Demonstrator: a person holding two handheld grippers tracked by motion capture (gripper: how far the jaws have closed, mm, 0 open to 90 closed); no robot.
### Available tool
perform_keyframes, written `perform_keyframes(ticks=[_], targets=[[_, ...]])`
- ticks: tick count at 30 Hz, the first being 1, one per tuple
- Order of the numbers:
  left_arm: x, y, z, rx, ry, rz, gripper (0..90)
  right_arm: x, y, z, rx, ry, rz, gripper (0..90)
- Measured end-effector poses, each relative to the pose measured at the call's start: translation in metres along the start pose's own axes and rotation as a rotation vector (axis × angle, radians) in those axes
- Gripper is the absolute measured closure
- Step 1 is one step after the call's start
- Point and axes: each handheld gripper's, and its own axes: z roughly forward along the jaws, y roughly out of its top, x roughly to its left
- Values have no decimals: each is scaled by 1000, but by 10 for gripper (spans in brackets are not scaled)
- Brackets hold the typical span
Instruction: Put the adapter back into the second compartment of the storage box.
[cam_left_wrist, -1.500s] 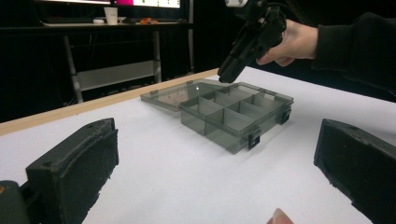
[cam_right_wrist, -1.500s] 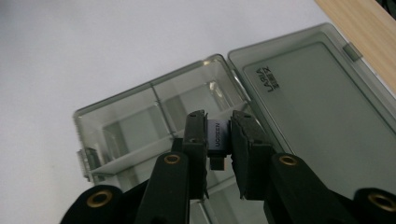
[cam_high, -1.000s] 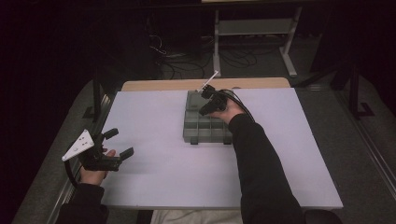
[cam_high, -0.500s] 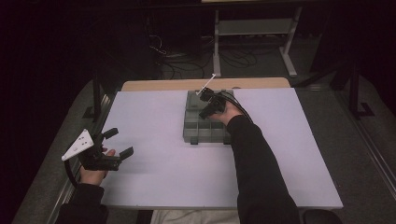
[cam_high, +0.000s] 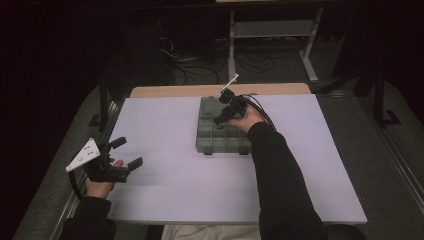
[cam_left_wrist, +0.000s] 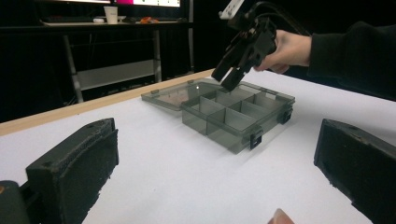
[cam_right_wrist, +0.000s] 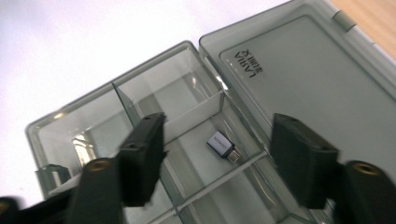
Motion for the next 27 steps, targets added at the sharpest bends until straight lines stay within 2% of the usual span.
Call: perform_keyframes(ticks=[1,2,3,5,19,23,27], targets=[[0,0,0,2,-1,0,0,0,-1,-6,-10,12,-2,216],[0,0,0,2,-1,0,0,0,-1,-6,-10,12,-2,216],[0,0,0,3,-1,0,0,0,-2,-11,-14,7,-4,154],[0,0,0,4,-1,1,0,1,-2,-16,-20,-2,-6,126],[-1,-1,0,14,-7,1,0,9,-15,-38,-75,-16,-1,4],[-1,-1,1,18,-9,4,0,13,-21,-43,-84,-12,6,0],[-2,-1,1,19,-8,4,0,19,-28,-49,-111,-7,-12,0]])
